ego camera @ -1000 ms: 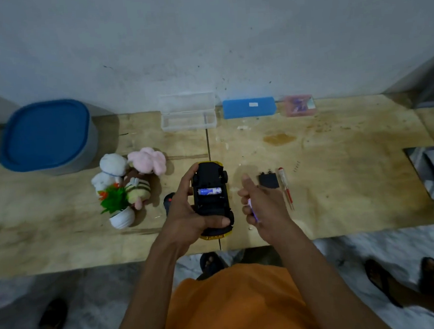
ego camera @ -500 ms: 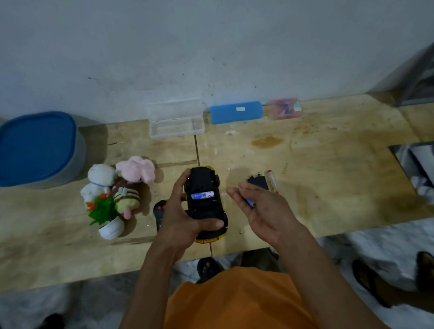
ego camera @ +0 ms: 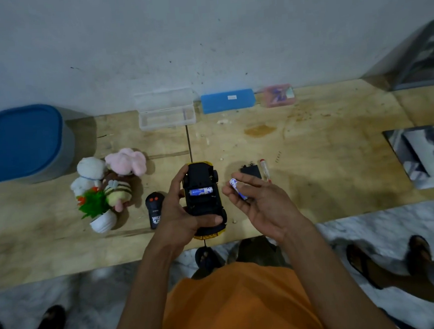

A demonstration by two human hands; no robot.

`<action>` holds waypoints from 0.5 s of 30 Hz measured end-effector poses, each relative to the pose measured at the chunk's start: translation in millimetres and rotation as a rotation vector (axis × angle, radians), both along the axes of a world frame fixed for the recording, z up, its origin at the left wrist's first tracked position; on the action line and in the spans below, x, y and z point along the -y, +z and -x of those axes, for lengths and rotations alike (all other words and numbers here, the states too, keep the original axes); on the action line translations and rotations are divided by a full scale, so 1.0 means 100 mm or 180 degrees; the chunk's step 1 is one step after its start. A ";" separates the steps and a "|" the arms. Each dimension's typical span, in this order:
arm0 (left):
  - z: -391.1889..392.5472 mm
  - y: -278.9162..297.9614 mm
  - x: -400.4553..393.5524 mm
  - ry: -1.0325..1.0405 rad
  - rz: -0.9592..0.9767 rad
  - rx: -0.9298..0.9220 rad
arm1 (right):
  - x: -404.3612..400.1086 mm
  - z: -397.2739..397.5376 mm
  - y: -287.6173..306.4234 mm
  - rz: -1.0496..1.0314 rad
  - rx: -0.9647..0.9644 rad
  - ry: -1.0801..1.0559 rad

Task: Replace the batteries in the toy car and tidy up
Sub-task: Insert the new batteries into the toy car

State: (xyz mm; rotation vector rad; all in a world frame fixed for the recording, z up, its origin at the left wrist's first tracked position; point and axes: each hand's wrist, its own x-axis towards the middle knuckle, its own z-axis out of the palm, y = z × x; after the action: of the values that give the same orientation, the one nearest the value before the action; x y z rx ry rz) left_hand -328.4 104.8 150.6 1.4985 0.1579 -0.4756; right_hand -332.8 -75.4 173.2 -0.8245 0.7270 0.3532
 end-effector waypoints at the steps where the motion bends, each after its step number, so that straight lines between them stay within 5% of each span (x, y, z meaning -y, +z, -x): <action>1: 0.01 0.00 0.00 0.0008 0.0000 -0.0007 | 0.00 0.00 -0.01 0.0026 0.0054 0.0036; 5: 0.06 0.00 -0.01 -0.0011 -0.0021 -0.0002 | -0.01 0.02 -0.02 0.0342 0.0171 0.0184; 10: 0.13 0.03 -0.02 -0.0058 -0.0030 0.0034 | -0.09 0.05 -0.05 0.1587 0.0472 0.0633; 15: 0.12 0.05 0.00 -0.0079 -0.0012 0.0084 | -0.14 0.00 -0.06 0.2649 0.1498 0.0907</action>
State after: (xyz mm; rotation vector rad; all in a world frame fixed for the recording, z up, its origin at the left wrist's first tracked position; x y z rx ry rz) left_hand -340.8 104.8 155.2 1.5112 0.1195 -0.4755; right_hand -333.2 -60.9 166.7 -1.7400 0.2878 0.0823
